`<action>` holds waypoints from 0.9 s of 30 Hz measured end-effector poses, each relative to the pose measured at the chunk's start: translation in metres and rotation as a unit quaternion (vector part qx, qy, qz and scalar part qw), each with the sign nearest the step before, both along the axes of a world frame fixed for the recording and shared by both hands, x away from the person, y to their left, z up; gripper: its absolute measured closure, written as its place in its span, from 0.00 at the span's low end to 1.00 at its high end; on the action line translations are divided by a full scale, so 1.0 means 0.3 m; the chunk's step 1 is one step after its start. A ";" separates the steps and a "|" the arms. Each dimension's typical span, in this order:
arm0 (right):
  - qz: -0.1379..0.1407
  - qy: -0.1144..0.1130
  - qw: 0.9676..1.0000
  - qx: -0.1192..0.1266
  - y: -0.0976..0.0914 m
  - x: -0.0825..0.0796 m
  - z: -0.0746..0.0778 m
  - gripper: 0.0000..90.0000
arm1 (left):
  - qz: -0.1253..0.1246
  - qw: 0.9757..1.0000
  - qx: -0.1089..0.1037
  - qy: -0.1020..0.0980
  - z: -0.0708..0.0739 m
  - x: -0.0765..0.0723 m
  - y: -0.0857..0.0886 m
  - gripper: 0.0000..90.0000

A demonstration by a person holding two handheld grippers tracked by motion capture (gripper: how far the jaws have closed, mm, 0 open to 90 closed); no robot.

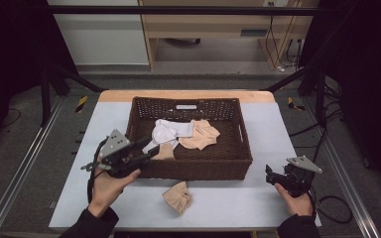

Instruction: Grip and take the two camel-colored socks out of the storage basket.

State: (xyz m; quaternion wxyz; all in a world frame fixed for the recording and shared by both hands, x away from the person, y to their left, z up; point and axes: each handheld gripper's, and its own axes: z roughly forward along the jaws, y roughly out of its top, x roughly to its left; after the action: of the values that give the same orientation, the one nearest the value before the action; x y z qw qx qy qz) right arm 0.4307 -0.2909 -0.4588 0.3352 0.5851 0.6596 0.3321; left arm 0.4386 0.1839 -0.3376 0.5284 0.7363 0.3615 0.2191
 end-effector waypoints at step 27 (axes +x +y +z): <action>0.001 -0.001 1.000 0.000 0.000 0.007 0.000 0.05 | 0.073 0.992 0.087 0.052 -0.107 0.385 -0.043 0.50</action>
State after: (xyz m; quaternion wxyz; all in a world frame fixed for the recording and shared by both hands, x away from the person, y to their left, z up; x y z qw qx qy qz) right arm 0.4327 -0.2908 -0.4587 0.3352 0.5846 0.6596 0.3329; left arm 0.5543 0.1712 -0.3698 0.4253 0.7618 0.4205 0.2489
